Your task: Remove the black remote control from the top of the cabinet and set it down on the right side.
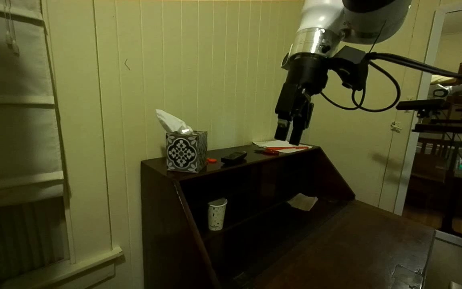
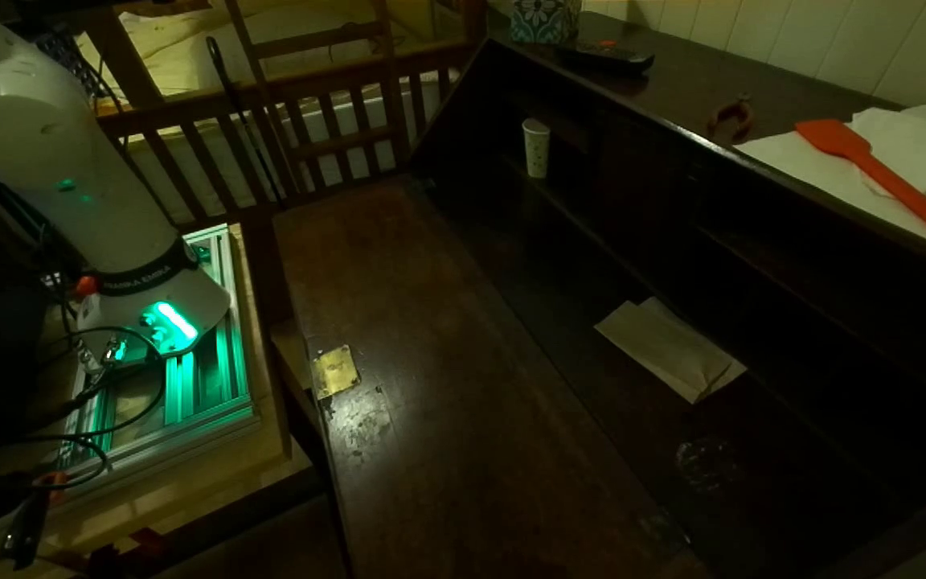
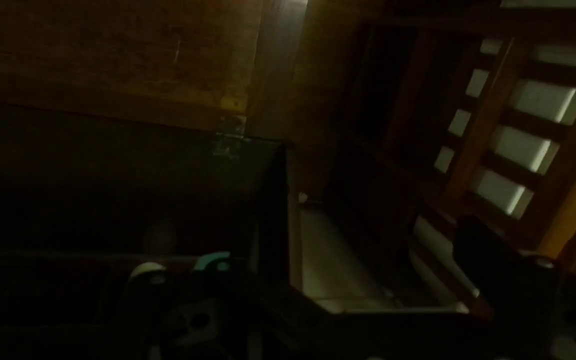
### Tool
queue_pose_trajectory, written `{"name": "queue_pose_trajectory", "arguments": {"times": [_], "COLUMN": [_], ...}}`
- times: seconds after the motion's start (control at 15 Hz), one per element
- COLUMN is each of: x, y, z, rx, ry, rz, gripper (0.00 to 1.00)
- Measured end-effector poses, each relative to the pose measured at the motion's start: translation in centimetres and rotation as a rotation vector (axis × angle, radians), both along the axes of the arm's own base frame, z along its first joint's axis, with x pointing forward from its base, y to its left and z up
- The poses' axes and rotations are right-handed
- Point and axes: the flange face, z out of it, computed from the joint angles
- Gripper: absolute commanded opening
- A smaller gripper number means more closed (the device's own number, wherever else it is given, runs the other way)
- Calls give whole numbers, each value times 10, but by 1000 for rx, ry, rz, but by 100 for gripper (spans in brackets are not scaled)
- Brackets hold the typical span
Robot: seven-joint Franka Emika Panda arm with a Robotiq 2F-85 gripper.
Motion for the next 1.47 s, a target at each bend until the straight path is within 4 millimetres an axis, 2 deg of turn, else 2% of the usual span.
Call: {"name": "queue_pose_trajectory", "arguments": {"times": [0.13, 0.27, 0.47, 0.6, 0.73, 0.8, 1.07, 1.27, 1.33, 1.47], "x": [14, 23, 31, 38, 56, 69, 127, 163, 171, 172], "y": [-56, -121, -217, -256, -267, -263, -225, -220, -221, -221], "z": [11, 19, 20, 15, 12, 11, 11, 14, 13, 8], "rx": [28, 60, 90, 99, 103, 103, 60, 36, 35, 32], "ry": [-57, -123, -218, -236, -225, -205, -83, -4, 1, 8], "rz": [-107, -212, -360, -472, -581, -629, -783, -908, -914, -911], "gripper": [100, 100, 100, 100, 100, 100, 100, 100, 100, 100]}}
